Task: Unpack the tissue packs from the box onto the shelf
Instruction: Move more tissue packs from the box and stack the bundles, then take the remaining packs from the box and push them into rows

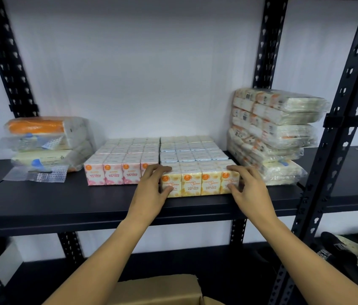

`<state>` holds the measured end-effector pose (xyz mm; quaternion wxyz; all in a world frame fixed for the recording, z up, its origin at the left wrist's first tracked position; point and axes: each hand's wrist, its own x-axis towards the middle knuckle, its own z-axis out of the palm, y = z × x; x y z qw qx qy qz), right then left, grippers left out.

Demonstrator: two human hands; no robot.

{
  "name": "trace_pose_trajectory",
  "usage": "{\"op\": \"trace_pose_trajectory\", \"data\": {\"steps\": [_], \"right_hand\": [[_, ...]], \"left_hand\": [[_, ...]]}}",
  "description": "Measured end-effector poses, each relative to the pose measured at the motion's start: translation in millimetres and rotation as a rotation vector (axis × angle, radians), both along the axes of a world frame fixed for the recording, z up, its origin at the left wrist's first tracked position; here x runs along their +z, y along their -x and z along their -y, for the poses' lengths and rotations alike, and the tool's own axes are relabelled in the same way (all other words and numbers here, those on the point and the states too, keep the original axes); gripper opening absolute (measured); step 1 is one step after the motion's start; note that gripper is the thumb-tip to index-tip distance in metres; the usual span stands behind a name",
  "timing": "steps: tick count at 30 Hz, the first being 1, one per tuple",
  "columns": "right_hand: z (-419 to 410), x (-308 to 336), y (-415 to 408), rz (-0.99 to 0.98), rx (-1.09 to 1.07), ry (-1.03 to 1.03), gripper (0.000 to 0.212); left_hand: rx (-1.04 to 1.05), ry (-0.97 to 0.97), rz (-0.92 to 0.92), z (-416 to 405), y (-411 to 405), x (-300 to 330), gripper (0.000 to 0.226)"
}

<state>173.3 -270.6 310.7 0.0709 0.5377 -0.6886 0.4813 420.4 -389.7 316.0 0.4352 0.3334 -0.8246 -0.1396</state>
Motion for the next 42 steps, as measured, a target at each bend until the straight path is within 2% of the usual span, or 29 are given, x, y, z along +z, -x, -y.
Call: {"op": "trace_pose_trajectory", "data": {"steps": [7,11,15,20,23,28,34,38,42], "right_hand": [[1,7,2,-0.033,0.006,-0.054,0.046],[-10,5,-9,-0.047,-0.028,-0.071,0.056],[-27,-2,-42,-0.1,-0.076,0.038,0.058],[-59,-24,-100,-0.01,0.025,0.076,0.056],[-81,-52,-132,0.047,0.125,0.032,0.054],[-110,-121,-170,0.135,0.201,-0.148,0.052],[-137,-203,-203,0.171,0.243,-0.439,0.052],[-135,-245,-220,0.232,0.285,-0.605,0.055],[-121,-272,-235,0.255,0.322,-0.825,0.057]], "left_hand": [[0.024,-0.014,0.043,1,2,4,0.049],[0.068,0.003,0.056,-14,0,6,0.052],[0.066,0.006,0.01,-47,-11,7,0.052],[0.017,-0.025,-0.041,-98,-43,-11,0.052],[-0.014,-0.073,0.012,-129,-69,-45,0.052],[0.02,-0.225,0.092,-161,-120,-126,0.048],[0.166,-0.56,0.144,-176,-182,-226,0.041],[0.194,-0.746,0.219,-160,-201,-264,0.037],[0.245,-0.786,0.191,-146,-211,-288,0.029]]}}
